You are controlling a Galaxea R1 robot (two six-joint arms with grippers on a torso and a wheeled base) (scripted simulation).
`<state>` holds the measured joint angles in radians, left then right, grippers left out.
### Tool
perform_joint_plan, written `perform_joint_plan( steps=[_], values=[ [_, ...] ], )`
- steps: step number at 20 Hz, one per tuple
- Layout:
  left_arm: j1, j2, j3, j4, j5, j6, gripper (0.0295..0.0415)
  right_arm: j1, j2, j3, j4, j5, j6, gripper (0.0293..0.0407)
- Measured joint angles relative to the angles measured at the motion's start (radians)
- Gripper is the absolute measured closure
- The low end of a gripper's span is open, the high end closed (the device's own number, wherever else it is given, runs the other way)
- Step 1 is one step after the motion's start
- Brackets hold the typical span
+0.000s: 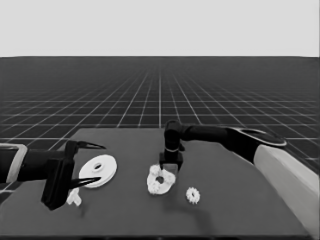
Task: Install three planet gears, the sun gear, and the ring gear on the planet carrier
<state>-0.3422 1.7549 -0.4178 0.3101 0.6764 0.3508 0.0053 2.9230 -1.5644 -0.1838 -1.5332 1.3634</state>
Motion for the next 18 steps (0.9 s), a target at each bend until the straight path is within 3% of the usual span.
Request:
perform_joint_plan(
  steps=[2, 3, 5, 12, 14, 18],
  values=[
    [0.0, 0.0, 0.0, 0.0, 0.0, 0.0, 0.0326, 0.001, 0.0, 0.0, 0.002, 0.0, 0.0, 0.0315],
    [0.0, 0.0, 0.0, 0.0, 0.0, 0.0, 0.0326, -0.002, -0.148, 0.248, -0.006, -0.014, 0.089, 0.0315],
    [0.0, 0.0, 0.0, 0.0, 0.0, 0.0, 0.0326, -0.006, -0.302, 0.43, -0.01, -0.022, 0.126, 0.0315],
    [0.0, 0.0, 0.0, 0.0, 0.0, 0.0, 0.0326, -0.006, -0.375, 0.506, -0.011, -0.022, 0.128, 0.0315],
    [0.0, 0.0, 0.0, 0.0, 0.0, 0.0, 0.0326, -0.164, -0.361, 0.442, -0.168, 0.004, 0.084, 0.0315],
    [0.0, 0.0, 0.0, 0.0, 0.0, 0.0, 0.0326, -0.233, -0.347, 0.388, -0.232, 0.03, 0.052, 0.0315]
  ],
)
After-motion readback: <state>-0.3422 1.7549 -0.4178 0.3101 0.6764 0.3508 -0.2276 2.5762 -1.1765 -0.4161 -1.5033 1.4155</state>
